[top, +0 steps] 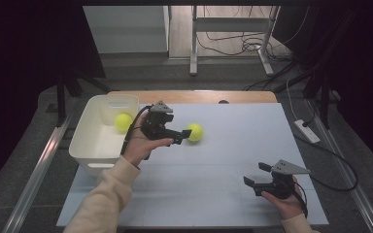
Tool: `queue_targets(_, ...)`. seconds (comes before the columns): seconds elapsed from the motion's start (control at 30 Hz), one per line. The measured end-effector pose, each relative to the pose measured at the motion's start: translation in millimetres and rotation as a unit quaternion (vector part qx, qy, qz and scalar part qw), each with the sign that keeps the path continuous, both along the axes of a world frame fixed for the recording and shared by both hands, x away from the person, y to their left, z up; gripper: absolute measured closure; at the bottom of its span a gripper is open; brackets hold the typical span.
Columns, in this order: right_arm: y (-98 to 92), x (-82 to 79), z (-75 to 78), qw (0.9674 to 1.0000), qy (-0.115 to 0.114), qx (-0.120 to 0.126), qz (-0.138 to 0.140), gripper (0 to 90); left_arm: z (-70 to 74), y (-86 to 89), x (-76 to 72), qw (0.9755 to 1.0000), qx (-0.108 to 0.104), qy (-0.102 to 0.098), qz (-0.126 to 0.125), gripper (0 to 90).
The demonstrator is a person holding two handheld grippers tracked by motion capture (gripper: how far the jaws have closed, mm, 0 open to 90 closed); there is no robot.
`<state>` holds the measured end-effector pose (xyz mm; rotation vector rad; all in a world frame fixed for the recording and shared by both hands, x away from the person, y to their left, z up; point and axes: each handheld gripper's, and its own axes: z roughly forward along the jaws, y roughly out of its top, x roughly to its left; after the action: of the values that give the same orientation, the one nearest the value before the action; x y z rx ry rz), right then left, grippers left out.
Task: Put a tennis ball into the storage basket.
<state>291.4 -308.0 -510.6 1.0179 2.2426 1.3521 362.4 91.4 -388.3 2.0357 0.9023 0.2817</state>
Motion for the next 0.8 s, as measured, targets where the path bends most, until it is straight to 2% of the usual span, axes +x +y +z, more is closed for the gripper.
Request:
queue_targets(0.37,-1.7,-1.3,-0.3,1.0000,0.000,0.000,-0.003,13.9,-14.4,-15.6,14.1,0.9995,0.025,0.018,0.002,11.4)
queue_targets(0.8,-1.5,-1.6,-0.6,1.0000,0.001,-0.003,-0.003,13.9,-26.9,-25.4,26.8,0.9987,0.039,0.032,0.005,11.1)
